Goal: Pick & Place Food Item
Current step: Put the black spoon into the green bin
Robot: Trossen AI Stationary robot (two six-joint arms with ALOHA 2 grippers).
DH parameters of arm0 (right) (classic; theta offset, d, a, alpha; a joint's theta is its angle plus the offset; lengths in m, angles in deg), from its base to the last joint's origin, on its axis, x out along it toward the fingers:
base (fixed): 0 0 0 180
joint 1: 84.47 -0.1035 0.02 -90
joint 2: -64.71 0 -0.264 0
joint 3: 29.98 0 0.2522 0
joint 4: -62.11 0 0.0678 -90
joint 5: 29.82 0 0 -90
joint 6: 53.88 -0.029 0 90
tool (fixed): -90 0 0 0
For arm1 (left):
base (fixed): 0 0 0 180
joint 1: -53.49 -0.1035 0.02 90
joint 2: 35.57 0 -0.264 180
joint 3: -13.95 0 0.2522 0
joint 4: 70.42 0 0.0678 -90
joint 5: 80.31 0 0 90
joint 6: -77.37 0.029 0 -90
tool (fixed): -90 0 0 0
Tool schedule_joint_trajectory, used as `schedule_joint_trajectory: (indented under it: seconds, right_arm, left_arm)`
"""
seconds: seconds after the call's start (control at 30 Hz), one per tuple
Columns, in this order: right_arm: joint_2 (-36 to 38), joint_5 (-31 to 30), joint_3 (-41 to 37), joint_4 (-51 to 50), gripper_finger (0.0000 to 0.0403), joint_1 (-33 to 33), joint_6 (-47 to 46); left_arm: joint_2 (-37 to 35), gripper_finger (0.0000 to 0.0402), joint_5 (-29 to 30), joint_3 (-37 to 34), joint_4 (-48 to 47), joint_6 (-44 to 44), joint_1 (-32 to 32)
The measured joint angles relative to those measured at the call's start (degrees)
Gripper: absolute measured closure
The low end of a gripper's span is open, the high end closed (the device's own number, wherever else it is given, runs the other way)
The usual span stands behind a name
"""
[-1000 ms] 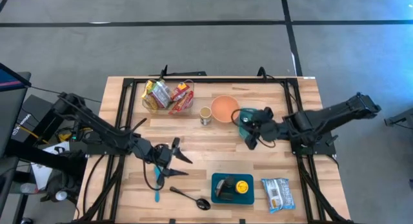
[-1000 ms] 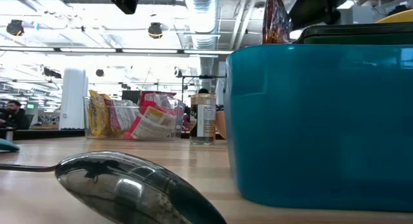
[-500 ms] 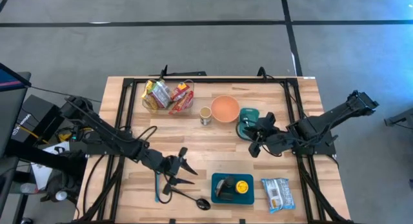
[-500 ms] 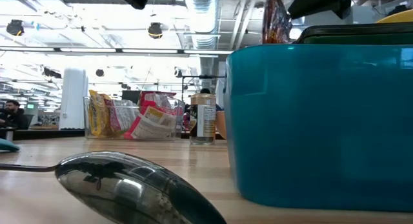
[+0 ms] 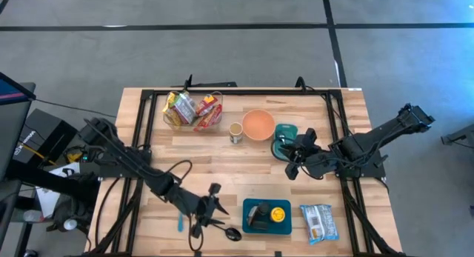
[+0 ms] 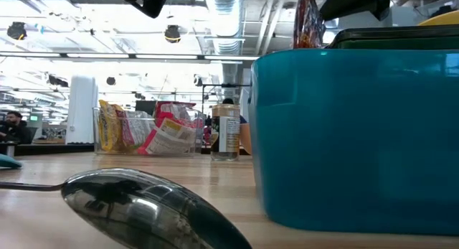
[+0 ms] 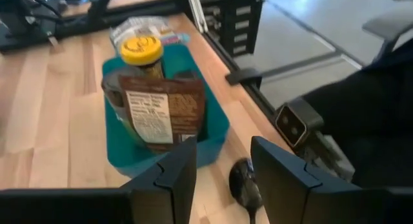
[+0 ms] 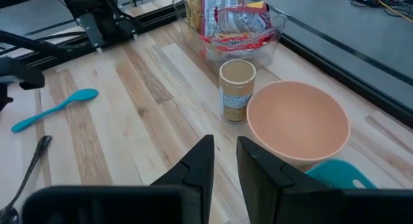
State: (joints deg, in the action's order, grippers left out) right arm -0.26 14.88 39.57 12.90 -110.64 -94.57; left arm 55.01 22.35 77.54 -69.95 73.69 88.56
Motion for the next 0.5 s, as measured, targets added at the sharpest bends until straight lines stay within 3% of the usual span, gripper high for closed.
schedule_joint_trajectory:
  seconds: [0.5]
  right_arm:
    - [0.0, 0.0, 0.0, -0.1, 0.0340, 0.0, 0.2]
  left_arm:
    - [6.1, 0.0262, 5.3, 6.9, -9.5, -0.2, 4.5]
